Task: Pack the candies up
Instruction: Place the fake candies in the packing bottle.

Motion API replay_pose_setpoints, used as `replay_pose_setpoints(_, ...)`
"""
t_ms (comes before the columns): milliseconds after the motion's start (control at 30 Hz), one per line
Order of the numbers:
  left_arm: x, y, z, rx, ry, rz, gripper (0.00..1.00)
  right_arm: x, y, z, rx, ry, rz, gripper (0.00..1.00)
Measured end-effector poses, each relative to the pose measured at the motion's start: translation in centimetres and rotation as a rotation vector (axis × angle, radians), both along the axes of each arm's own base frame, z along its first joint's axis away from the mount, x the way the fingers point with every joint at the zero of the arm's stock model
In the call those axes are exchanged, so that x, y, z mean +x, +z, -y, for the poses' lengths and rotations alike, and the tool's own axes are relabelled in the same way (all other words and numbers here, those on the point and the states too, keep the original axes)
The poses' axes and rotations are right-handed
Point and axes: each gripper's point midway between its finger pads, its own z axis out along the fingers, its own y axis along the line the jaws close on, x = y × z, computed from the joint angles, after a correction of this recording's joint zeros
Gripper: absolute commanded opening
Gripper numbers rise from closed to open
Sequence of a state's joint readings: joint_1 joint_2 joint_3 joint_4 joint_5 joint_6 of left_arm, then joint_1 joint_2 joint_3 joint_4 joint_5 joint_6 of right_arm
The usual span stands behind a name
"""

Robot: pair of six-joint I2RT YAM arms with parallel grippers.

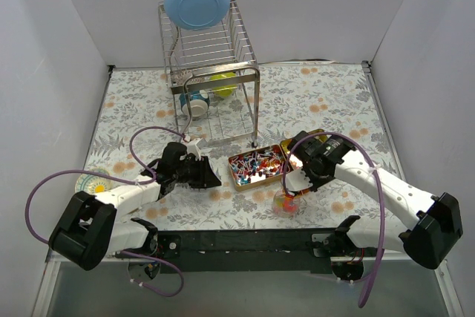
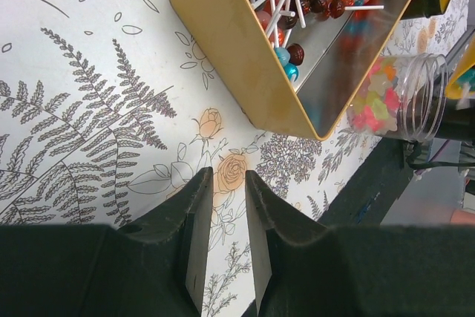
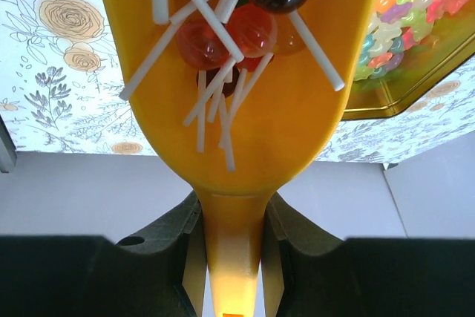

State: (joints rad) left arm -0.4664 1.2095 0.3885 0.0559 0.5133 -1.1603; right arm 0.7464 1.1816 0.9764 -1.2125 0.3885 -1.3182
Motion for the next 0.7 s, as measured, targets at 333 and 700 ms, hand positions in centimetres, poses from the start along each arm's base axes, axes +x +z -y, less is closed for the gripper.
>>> replay_pose_setpoints(333,0.4,0.3,-0.2,-0.008,0.018,0.006,0.25,-0.4,-0.2,1.0,-0.083,0.026,0.006,0.01)
replay_pose_setpoints(700,0.9,0.6,-0.1,-0.025,0.035,0.013,0.25,0.1,0.3,1.1,-0.171,0.040,0.022,0.01)
